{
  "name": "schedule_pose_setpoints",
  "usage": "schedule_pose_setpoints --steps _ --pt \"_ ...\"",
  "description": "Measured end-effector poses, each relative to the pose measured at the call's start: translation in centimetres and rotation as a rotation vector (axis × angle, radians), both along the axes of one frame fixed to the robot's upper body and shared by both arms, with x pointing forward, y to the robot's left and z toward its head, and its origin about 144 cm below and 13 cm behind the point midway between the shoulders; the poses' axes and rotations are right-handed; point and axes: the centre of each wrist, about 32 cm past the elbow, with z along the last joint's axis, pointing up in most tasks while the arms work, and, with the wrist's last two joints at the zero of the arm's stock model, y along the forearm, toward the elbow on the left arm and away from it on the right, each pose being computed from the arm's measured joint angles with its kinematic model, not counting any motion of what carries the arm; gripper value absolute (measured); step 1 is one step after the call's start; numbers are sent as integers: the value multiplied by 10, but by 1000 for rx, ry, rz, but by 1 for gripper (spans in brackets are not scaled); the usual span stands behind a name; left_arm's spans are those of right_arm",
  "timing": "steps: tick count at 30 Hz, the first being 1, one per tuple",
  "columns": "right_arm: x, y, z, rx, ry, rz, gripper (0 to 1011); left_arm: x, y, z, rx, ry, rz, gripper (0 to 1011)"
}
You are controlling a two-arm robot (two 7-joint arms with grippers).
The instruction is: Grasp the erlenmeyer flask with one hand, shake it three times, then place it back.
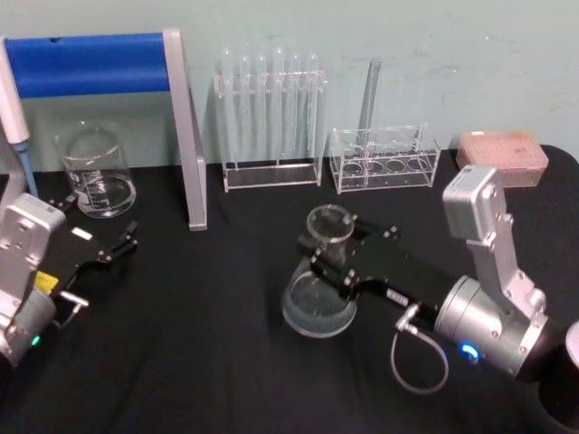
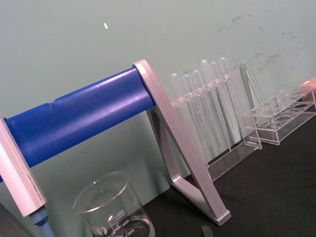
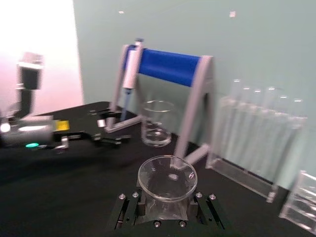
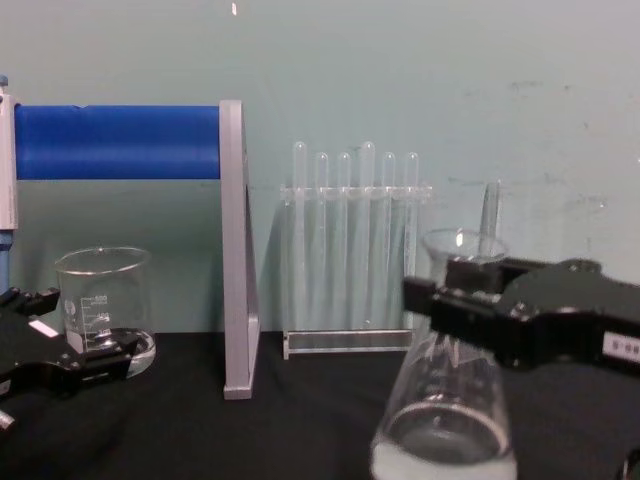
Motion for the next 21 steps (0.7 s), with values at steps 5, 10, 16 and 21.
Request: schedule_pose_setpoints --steps 5,10,16,21 --pt "12 -8 1 4 -12 -77 450 0 0 0 0 0 0 1001" --pt "25 -18 3 3 -25 -166 449 0 0 0 0 0 0 1001" --pt "38 -30 4 0 -33 -253 449 0 0 0 0 0 0 1001" --pt "46 -42 4 -5 -38 -326 449 0 0 0 0 0 0 1001"
